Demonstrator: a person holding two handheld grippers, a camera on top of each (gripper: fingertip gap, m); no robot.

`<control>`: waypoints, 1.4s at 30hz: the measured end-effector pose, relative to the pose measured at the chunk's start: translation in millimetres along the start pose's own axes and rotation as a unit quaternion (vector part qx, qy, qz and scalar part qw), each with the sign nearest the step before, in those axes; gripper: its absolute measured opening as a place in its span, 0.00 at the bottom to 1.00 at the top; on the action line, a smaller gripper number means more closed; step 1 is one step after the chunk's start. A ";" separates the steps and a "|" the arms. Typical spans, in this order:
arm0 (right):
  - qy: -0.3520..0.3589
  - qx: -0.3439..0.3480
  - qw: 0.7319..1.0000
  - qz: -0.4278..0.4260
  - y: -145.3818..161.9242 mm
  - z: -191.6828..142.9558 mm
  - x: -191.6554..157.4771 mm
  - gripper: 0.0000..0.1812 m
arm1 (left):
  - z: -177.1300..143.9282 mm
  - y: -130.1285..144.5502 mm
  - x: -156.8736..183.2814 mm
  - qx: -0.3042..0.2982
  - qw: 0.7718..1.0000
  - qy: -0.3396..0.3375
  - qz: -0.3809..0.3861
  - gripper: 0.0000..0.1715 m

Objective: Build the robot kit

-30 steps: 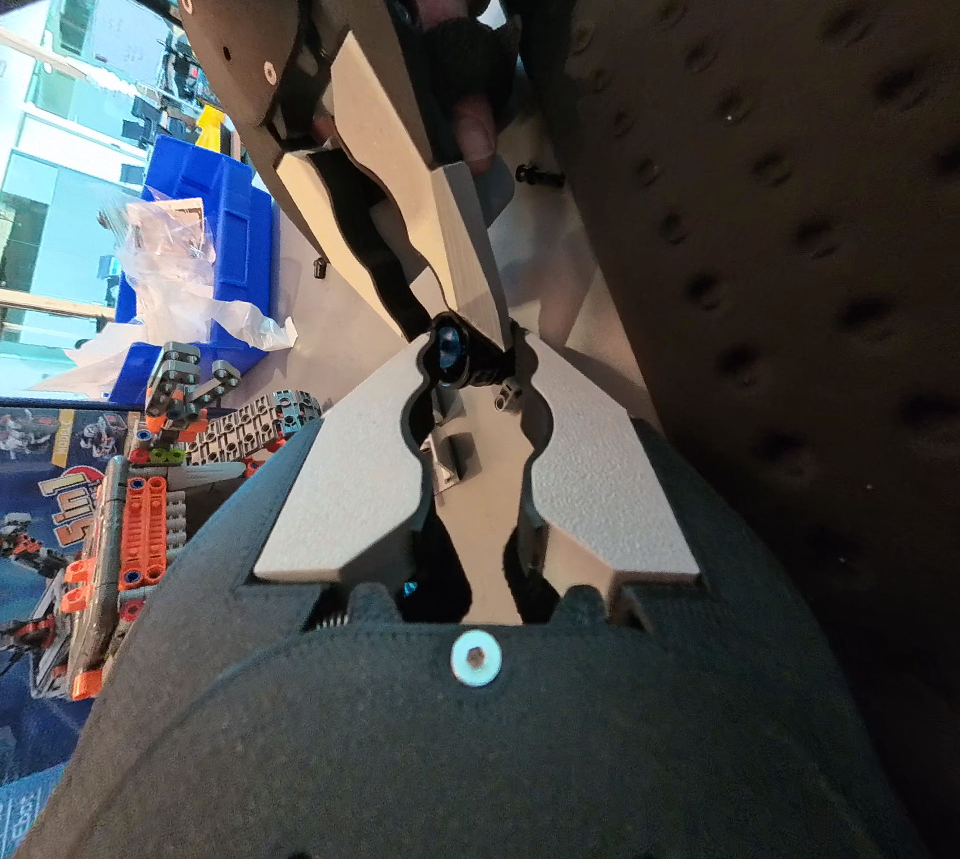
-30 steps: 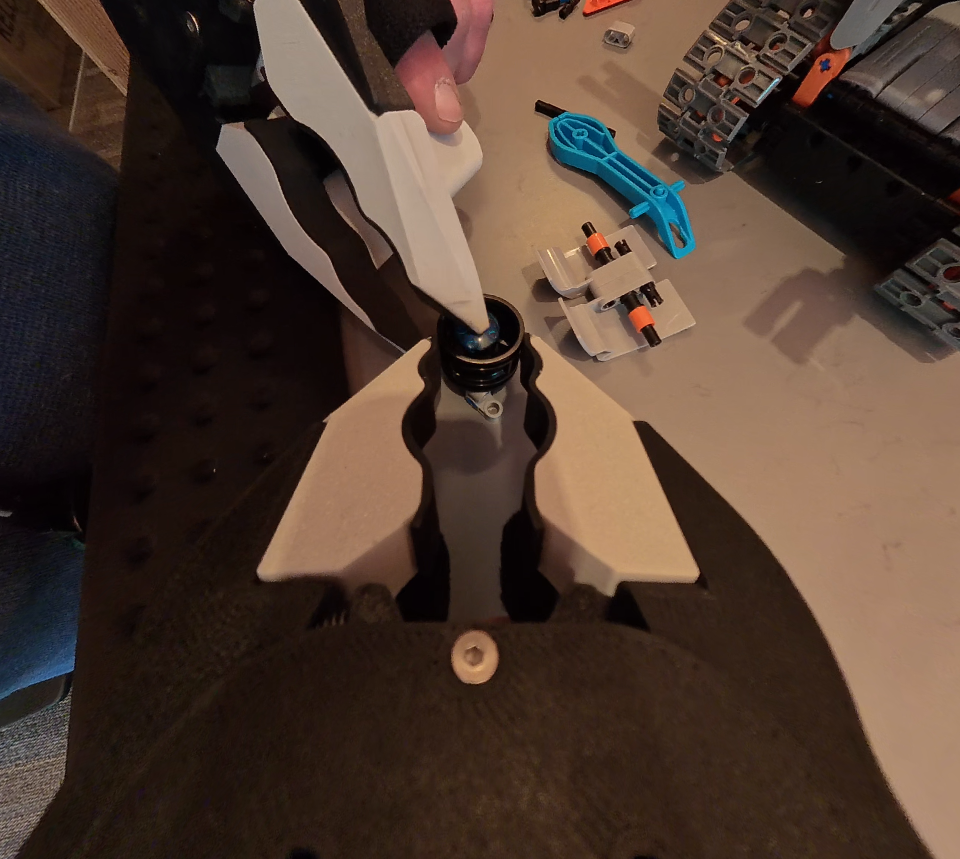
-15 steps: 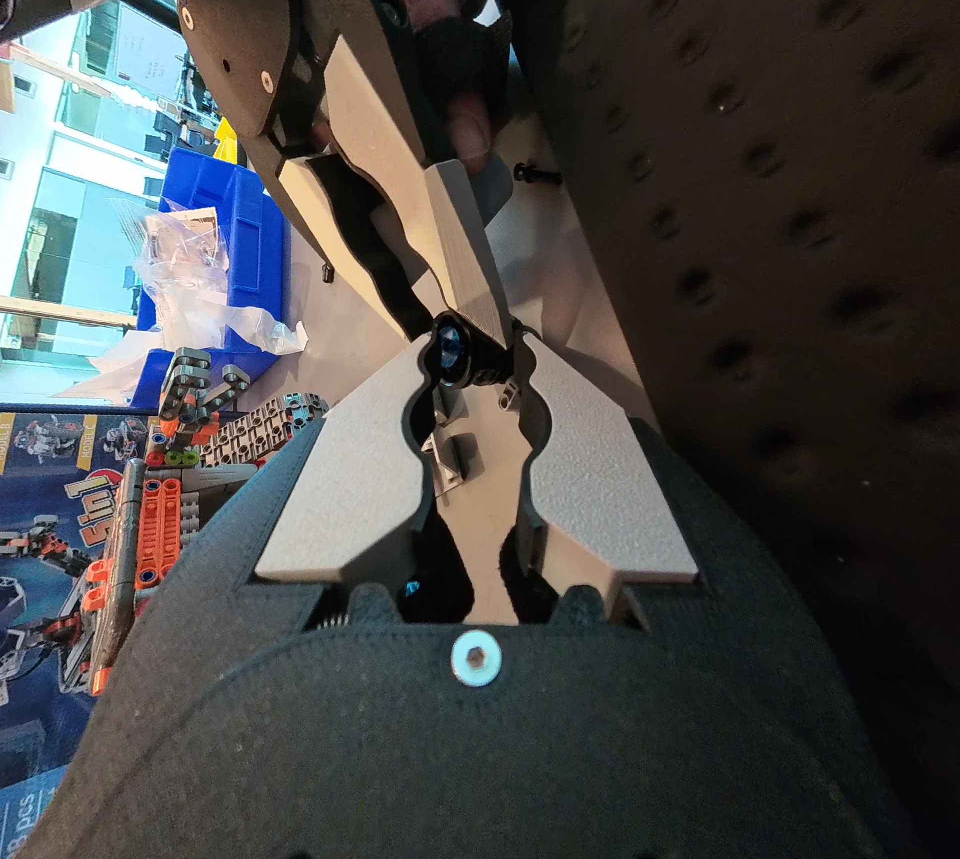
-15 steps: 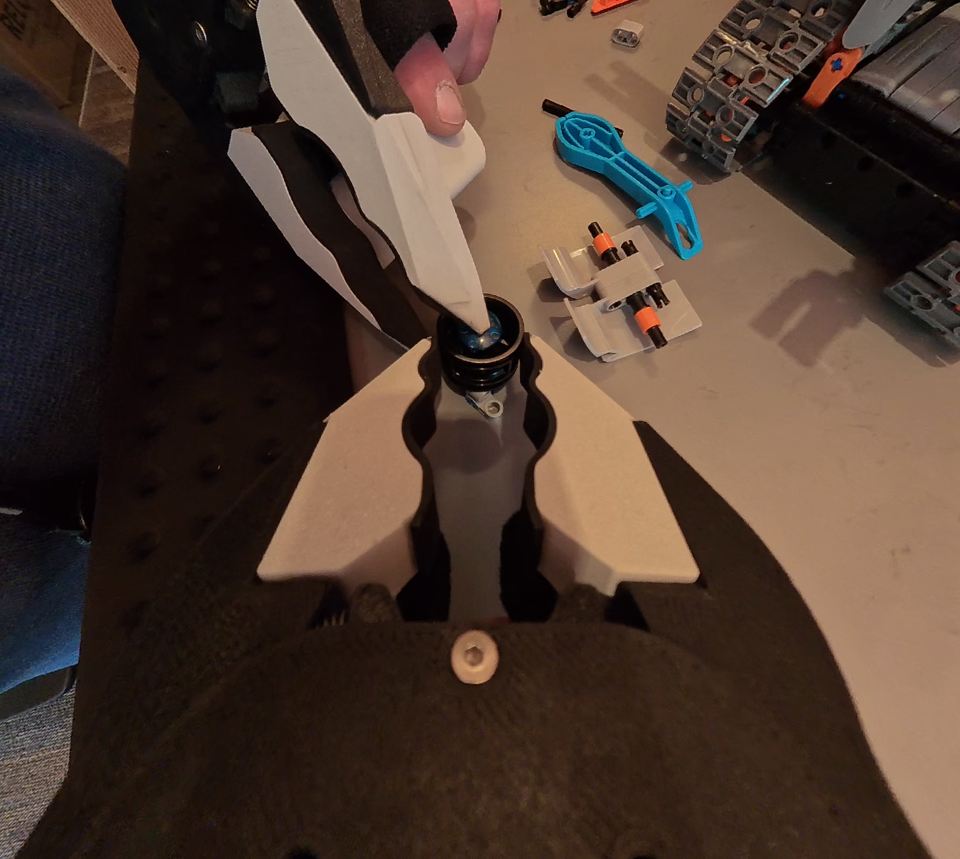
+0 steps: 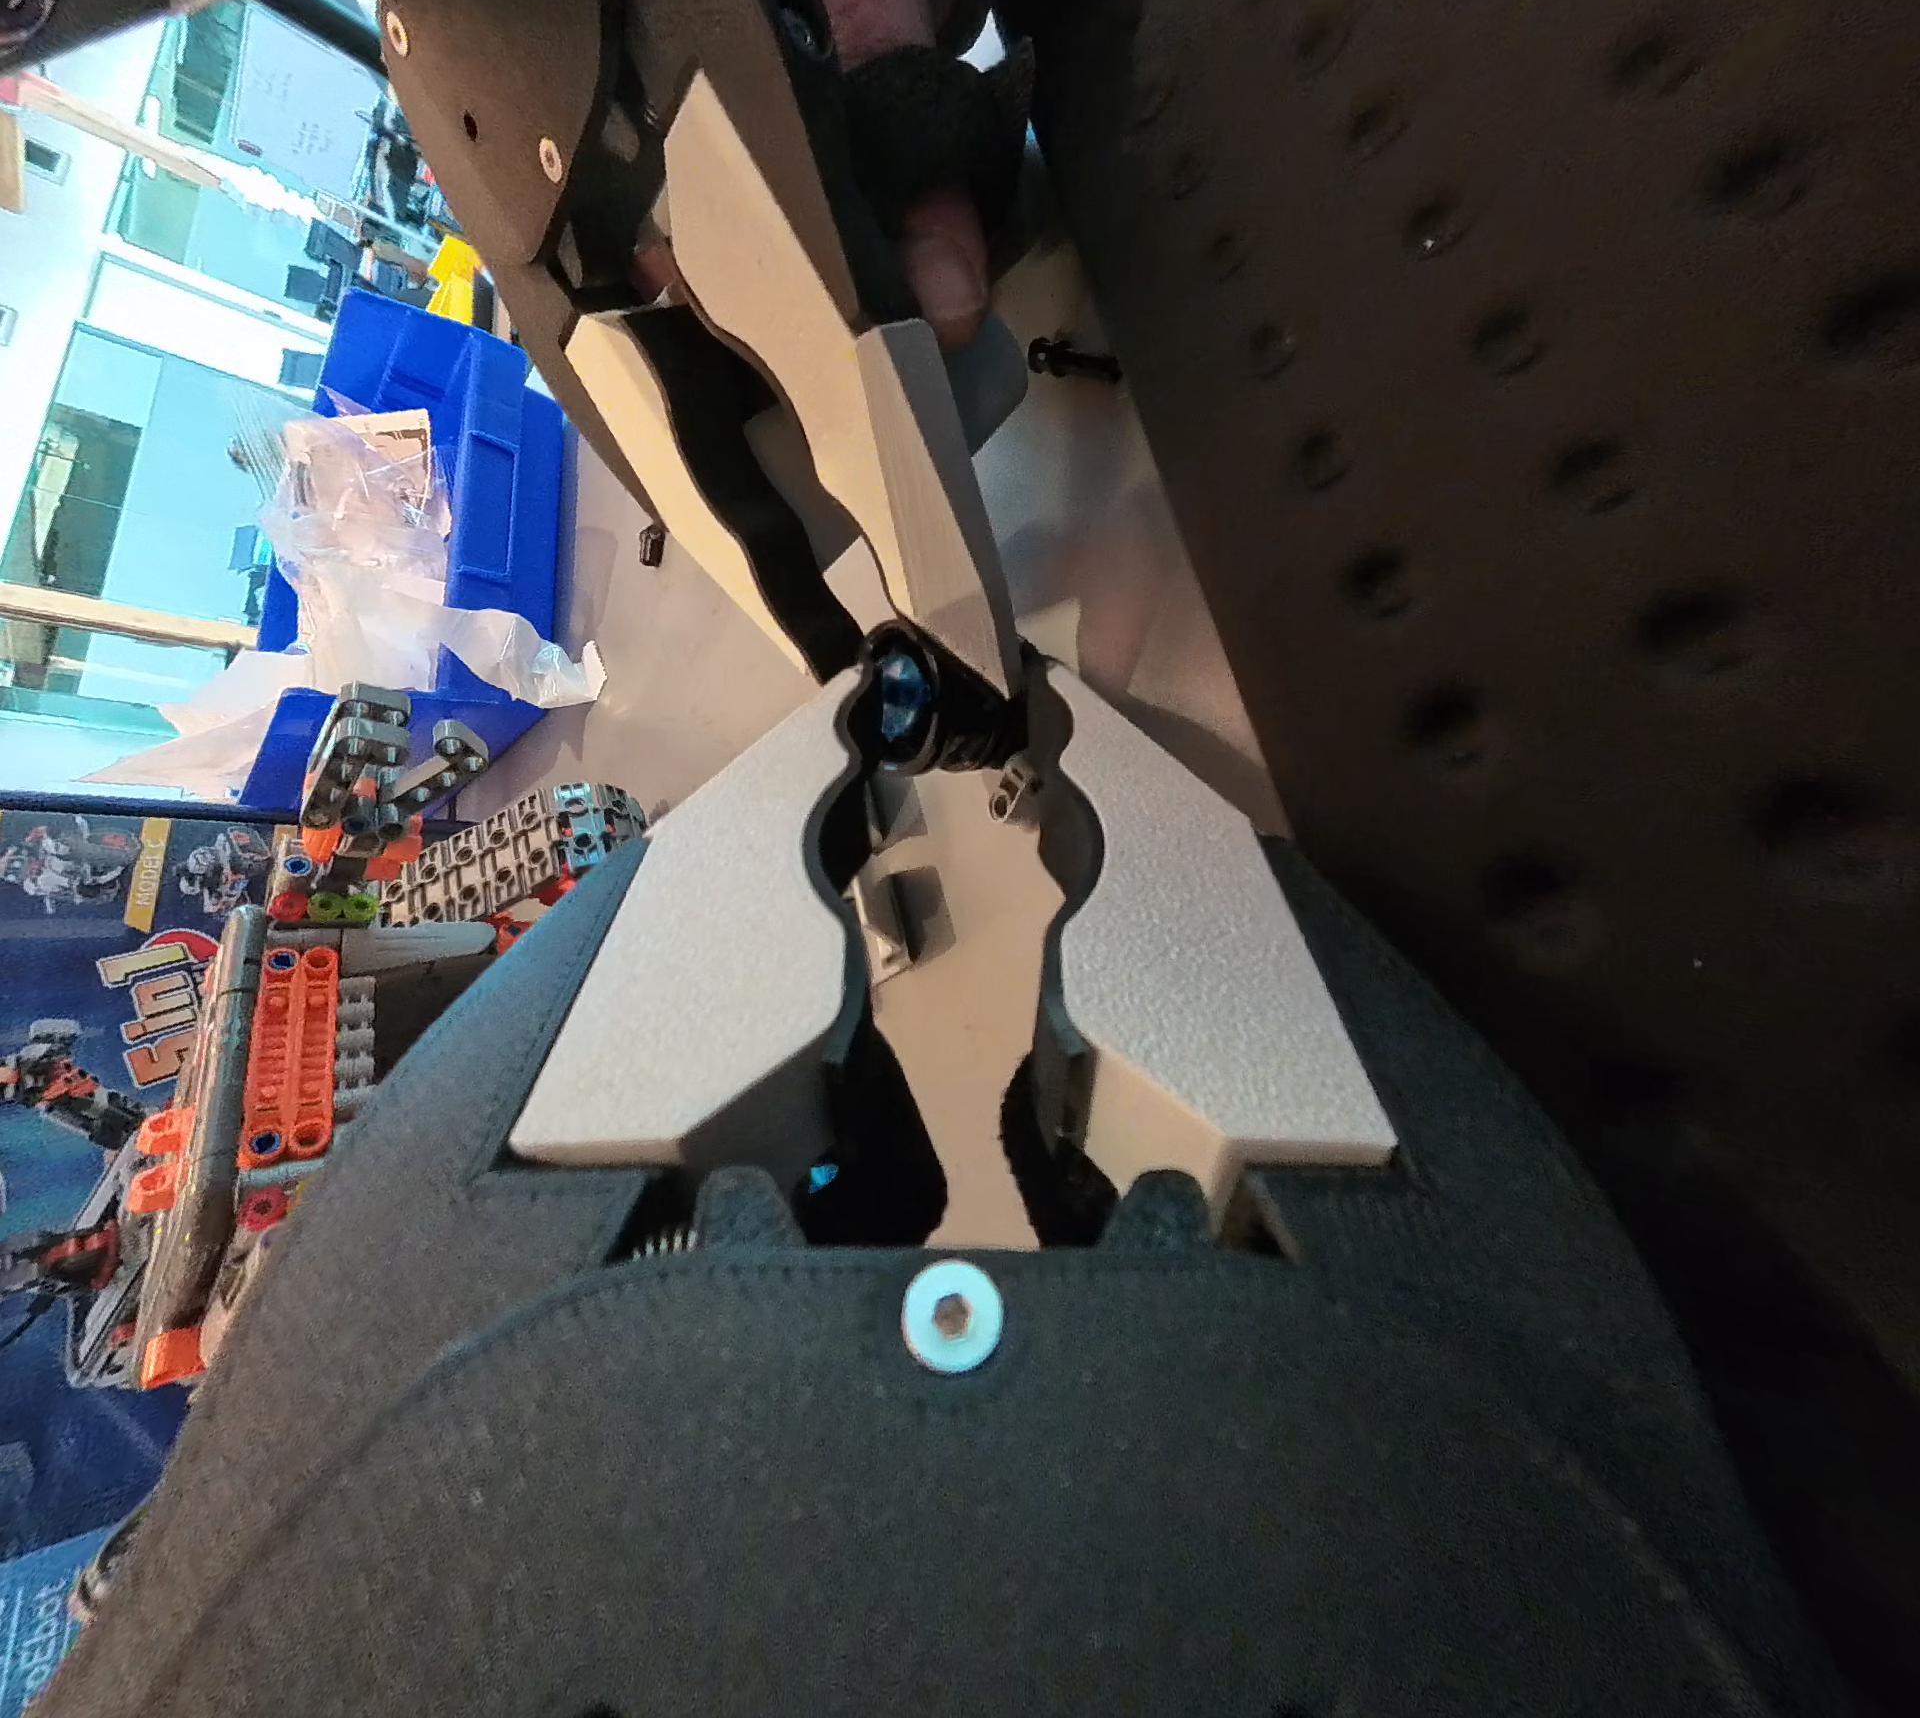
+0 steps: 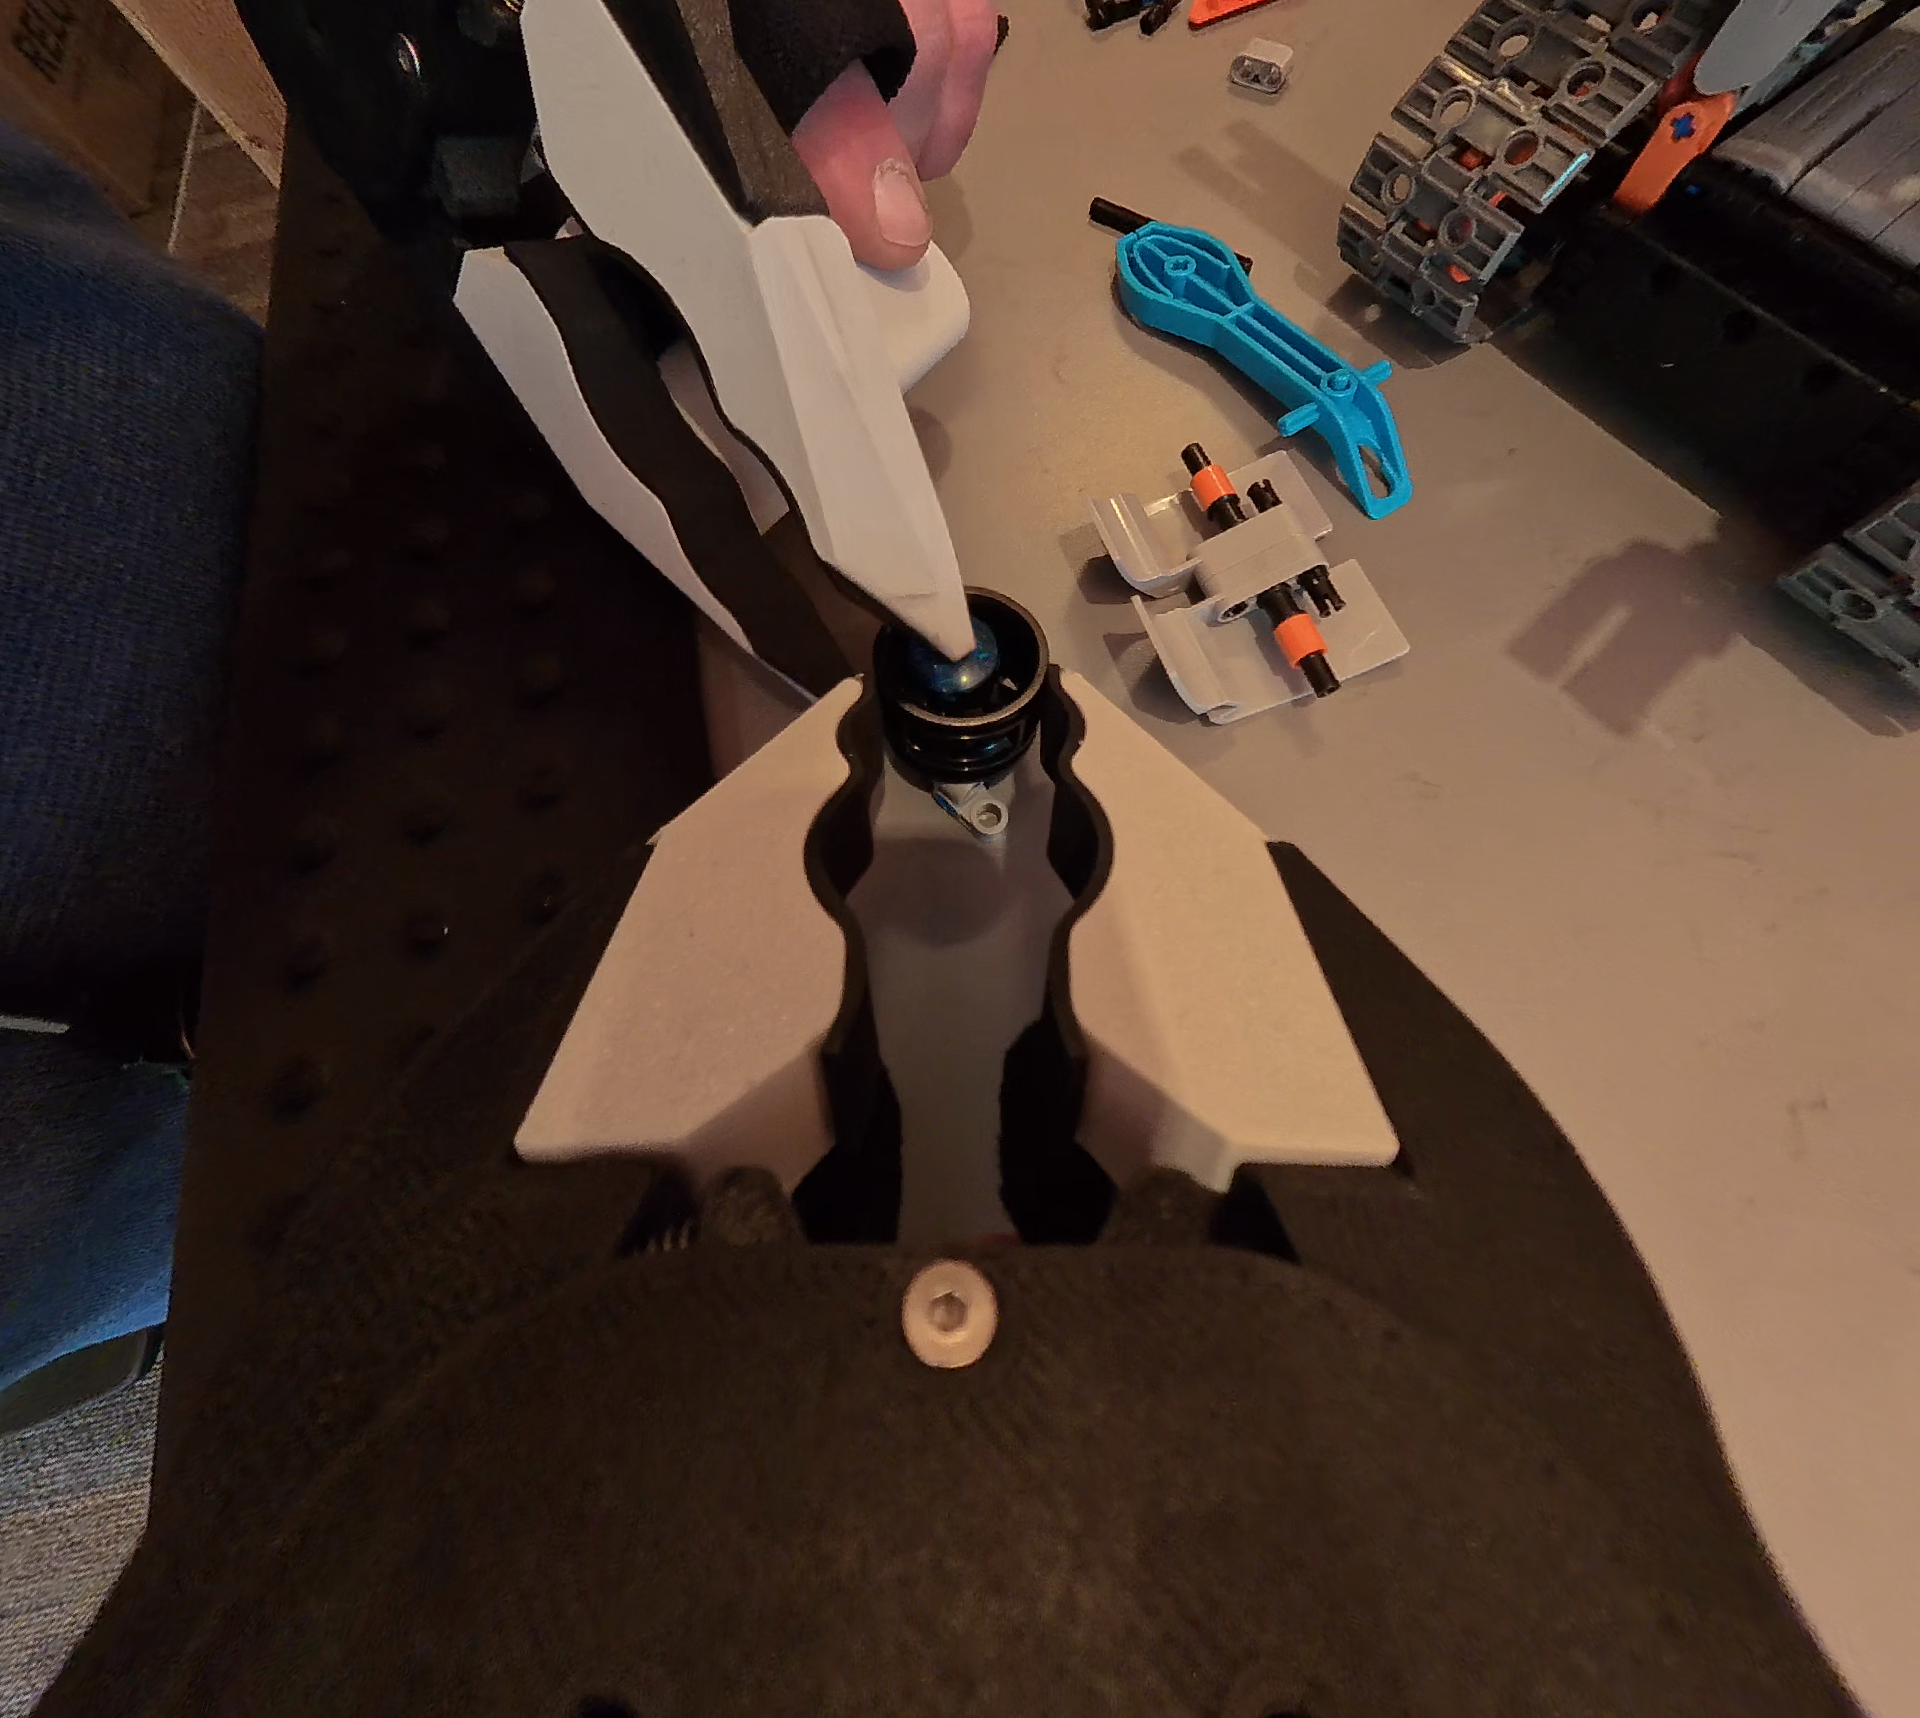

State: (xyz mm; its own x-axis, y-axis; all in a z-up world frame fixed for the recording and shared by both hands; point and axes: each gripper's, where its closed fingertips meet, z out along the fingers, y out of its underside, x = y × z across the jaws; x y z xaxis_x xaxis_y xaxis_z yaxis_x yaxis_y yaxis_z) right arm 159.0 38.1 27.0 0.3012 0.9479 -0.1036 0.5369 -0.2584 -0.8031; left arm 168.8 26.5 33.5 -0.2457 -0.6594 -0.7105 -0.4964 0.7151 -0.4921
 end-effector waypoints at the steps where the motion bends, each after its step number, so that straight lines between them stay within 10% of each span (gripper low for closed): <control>1: 0.000 0.000 1.000 -0.001 0.0 -0.1 0.0 0.15 | 1.8 -0.7 0.7 -0.003 1.000 0.003 -0.003 0.17; 42: 0.002 0.000 1.000 -0.012 -0.3 0.2 -1.8 0.15 | -2.2 1.6 -0.5 -0.012 0.997 0.027 -0.065 0.17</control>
State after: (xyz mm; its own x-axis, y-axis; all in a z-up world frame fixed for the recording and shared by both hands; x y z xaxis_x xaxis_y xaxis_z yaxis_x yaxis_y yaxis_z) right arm 158.1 36.5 27.3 0.2917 0.9530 -0.0813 0.5435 -0.2351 -0.8058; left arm 166.3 27.5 34.2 -0.2228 -0.7582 -0.6128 -0.5469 0.6175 -0.5653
